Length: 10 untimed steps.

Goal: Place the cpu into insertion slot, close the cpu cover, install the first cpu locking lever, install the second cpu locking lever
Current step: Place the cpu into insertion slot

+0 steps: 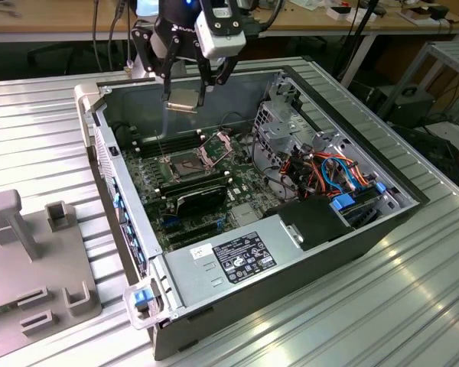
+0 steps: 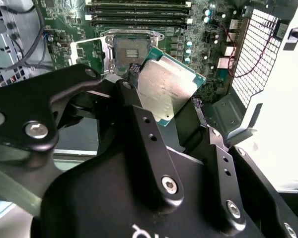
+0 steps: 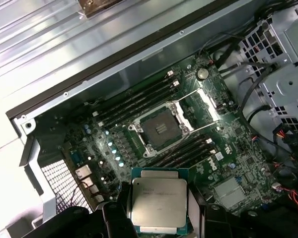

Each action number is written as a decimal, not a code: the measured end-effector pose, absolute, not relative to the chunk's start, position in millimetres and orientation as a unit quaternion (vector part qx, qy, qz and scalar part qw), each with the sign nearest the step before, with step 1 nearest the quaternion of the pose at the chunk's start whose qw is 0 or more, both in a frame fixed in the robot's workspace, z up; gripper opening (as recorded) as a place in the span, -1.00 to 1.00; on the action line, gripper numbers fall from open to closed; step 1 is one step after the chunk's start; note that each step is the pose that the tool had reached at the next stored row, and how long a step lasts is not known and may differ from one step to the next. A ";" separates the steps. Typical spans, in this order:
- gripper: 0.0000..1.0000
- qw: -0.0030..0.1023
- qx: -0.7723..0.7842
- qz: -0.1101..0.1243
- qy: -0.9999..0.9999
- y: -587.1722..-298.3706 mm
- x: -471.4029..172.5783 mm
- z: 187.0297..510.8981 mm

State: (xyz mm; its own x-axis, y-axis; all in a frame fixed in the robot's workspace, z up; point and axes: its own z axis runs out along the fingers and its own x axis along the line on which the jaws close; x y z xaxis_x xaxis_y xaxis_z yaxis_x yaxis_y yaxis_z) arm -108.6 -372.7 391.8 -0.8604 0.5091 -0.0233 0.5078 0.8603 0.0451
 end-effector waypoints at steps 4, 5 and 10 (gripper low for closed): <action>0.08 0.018 0.295 0.018 0.955 -372.7 -108.6 391.6; 0.08 0.018 0.306 0.018 0.952 -372.7 -108.6 391.6; 0.08 0.019 0.342 0.017 0.939 -372.7 -108.6 391.4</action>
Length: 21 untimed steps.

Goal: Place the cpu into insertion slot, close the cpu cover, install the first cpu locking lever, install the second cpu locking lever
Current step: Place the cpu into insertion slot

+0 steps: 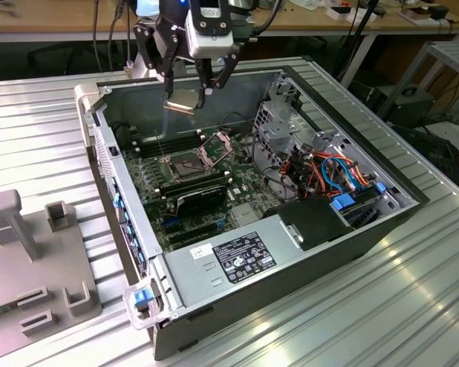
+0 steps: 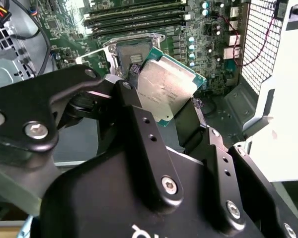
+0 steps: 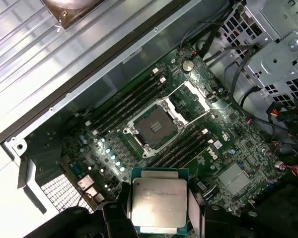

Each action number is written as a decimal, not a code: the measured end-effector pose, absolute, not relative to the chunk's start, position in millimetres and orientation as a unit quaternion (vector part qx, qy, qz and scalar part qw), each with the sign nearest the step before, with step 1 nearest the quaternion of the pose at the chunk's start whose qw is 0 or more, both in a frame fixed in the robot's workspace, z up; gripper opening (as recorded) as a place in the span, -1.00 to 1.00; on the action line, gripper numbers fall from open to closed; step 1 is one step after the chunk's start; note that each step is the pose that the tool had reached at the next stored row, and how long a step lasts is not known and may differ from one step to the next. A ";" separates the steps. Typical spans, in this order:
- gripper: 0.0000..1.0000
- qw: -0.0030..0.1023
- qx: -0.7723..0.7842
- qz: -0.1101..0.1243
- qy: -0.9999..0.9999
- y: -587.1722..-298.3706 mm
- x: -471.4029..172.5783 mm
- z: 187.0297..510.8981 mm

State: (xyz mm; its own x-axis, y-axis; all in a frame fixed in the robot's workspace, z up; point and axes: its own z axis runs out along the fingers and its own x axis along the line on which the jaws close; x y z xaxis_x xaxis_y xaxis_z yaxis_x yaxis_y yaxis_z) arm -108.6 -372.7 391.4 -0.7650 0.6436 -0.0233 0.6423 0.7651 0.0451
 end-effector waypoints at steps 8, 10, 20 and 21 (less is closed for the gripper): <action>0.08 0.019 0.365 0.017 0.931 -371.3 -104.6 391.2; 0.08 0.019 0.368 0.017 0.930 -370.8 -103.0 391.3; 0.08 0.020 0.389 0.016 0.921 -369.3 -99.9 391.2; 0.08 0.020 0.392 0.016 0.919 -368.8 -99.7 391.2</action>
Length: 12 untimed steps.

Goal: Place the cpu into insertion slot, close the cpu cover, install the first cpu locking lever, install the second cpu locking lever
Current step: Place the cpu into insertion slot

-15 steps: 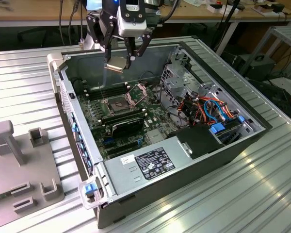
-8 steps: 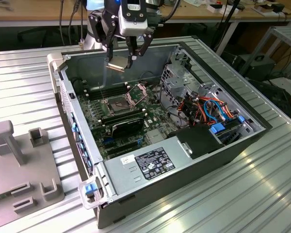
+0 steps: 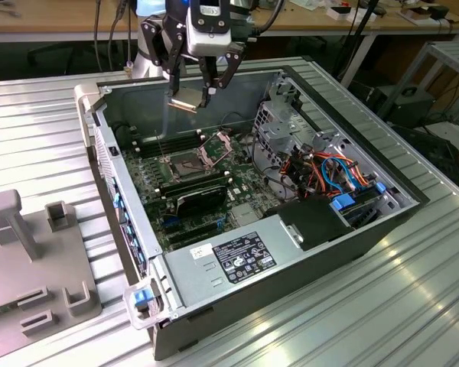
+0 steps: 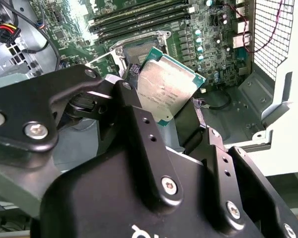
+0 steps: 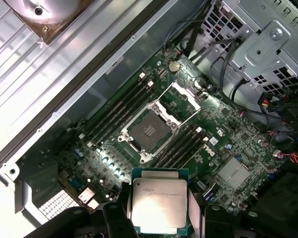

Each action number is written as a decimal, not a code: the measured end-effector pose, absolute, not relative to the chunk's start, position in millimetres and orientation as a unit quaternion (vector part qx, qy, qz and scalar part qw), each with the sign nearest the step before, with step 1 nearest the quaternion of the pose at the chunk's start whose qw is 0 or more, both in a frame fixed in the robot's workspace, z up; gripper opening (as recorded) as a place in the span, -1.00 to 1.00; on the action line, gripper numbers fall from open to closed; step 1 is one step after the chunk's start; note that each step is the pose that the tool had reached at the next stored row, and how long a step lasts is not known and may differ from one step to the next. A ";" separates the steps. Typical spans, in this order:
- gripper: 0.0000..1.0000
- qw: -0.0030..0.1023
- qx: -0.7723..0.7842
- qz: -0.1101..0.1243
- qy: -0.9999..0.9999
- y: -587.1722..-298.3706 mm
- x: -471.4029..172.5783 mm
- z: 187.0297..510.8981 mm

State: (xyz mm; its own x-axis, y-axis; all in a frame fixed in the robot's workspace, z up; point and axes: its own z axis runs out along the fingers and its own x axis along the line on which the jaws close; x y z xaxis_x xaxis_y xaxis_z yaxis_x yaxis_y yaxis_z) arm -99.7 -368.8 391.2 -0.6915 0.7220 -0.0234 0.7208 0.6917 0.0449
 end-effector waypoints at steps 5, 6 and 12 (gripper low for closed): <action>0.08 0.020 0.405 0.016 0.914 -367.5 -99.0 391.3; 0.08 0.020 0.408 0.016 0.913 -367.2 -98.8 391.2; 0.08 0.020 0.428 0.015 0.903 -364.9 -97.7 391.2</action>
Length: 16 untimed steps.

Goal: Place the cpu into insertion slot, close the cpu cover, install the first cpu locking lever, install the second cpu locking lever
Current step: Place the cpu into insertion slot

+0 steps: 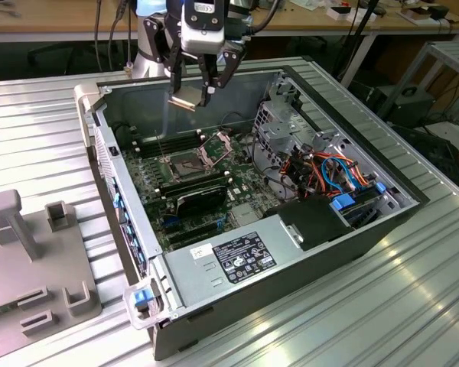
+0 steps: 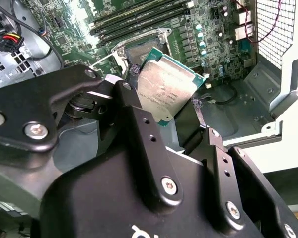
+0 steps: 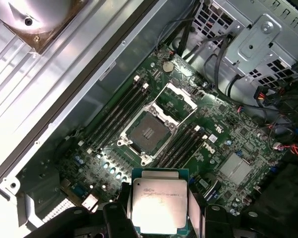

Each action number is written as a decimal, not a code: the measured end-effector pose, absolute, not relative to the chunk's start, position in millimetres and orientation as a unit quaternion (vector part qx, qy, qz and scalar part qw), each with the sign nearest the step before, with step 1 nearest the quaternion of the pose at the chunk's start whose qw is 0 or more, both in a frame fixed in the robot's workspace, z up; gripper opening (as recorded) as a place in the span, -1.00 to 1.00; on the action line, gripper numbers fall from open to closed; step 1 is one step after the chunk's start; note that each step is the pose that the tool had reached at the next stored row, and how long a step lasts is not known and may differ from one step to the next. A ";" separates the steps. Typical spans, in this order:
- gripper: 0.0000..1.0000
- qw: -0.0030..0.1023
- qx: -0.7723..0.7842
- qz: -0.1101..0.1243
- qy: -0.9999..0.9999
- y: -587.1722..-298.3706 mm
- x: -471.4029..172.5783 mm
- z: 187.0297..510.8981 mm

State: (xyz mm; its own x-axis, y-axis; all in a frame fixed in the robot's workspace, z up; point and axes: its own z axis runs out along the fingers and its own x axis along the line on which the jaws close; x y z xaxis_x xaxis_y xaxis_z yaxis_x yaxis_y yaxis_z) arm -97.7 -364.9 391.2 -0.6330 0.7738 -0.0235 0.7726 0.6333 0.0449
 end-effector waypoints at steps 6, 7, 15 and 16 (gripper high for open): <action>0.08 0.021 0.441 0.015 0.897 -362.3 -95.9 390.8; 0.08 0.021 0.444 0.015 0.896 -362.1 -95.6 390.6; 0.08 0.021 0.475 0.014 0.880 -361.4 -92.7 385.2; 0.08 0.021 0.480 0.014 0.877 -361.4 -92.4 384.8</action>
